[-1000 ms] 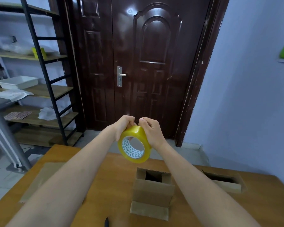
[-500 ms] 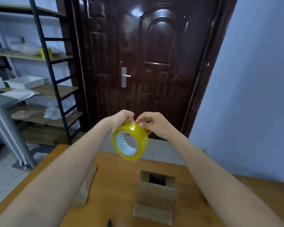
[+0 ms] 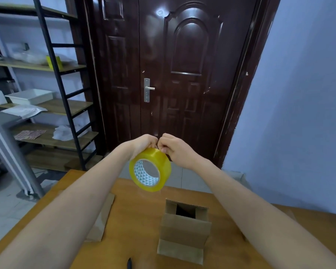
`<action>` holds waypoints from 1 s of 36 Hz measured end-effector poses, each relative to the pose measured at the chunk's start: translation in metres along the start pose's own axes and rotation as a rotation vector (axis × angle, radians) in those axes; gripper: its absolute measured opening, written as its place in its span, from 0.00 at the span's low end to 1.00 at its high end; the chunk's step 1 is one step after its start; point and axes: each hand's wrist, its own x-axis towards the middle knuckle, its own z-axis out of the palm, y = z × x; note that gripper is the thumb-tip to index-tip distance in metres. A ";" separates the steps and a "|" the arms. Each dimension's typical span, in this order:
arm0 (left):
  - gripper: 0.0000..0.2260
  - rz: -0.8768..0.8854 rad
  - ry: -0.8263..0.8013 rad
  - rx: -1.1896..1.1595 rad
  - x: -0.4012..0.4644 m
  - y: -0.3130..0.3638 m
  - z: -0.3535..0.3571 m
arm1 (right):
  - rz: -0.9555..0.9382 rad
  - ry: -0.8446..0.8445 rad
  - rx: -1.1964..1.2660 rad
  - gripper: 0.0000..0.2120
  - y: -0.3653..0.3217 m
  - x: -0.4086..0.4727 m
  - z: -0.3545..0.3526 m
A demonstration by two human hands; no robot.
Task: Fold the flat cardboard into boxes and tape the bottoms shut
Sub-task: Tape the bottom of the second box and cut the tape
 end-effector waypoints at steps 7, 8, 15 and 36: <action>0.11 0.054 0.019 0.074 0.007 -0.004 -0.001 | 0.072 -0.042 0.058 0.11 0.000 -0.001 -0.003; 0.12 0.064 0.023 0.078 0.008 -0.004 -0.001 | 0.075 -0.046 0.066 0.11 -0.001 -0.002 -0.004; 0.15 0.063 0.045 0.022 0.014 -0.006 -0.002 | 0.108 -0.019 0.221 0.10 -0.004 -0.007 -0.008; 0.12 -0.007 -0.009 -0.147 0.029 -0.019 -0.003 | 0.055 0.189 0.174 0.03 -0.004 -0.004 0.007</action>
